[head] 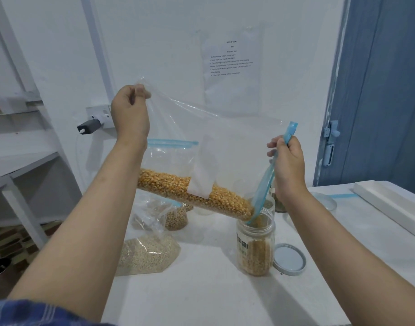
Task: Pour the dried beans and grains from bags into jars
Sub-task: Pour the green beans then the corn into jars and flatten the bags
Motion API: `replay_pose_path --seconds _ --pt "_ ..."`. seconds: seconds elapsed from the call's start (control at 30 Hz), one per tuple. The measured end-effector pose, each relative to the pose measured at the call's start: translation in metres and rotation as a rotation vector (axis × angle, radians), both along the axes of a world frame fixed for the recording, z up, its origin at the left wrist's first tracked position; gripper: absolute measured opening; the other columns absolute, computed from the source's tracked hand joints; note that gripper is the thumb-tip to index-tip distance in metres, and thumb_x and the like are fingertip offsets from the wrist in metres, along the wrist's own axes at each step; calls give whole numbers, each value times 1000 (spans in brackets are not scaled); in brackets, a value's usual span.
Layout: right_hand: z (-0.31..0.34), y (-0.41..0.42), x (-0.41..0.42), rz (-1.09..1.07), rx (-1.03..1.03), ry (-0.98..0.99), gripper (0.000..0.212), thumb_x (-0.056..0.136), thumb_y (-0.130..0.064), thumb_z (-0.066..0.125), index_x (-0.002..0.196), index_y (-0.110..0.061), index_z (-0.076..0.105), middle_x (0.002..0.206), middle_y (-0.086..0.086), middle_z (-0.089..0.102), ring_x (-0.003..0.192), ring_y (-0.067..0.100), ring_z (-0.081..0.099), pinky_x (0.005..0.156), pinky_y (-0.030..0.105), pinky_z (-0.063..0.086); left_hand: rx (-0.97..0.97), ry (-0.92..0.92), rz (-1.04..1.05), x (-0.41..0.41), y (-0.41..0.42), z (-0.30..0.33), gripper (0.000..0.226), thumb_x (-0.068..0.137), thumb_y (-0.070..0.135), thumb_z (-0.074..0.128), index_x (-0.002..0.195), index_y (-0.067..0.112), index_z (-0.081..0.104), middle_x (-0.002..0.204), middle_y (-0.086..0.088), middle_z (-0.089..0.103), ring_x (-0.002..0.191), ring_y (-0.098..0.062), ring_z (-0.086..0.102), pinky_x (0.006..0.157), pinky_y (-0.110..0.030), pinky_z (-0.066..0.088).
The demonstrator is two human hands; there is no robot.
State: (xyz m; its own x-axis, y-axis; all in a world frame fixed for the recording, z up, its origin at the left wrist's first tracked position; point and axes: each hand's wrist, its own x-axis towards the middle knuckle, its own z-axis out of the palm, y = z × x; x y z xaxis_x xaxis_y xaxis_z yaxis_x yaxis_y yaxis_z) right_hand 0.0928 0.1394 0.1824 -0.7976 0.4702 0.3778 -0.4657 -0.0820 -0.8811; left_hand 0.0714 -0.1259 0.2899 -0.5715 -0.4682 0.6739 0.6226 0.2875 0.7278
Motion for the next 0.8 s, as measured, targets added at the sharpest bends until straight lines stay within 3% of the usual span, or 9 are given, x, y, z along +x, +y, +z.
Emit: replay_pose_path --seconds 0.8 --pt "5 0 4 9 31 -8 20 105 -18 37 93 -22 52 91 -7 59 79 9 50 81 27 41 30 4 -23 2 -2 0 30 99 18 50 72 27 58 79 17 60 77 5 55 88 -18 44"
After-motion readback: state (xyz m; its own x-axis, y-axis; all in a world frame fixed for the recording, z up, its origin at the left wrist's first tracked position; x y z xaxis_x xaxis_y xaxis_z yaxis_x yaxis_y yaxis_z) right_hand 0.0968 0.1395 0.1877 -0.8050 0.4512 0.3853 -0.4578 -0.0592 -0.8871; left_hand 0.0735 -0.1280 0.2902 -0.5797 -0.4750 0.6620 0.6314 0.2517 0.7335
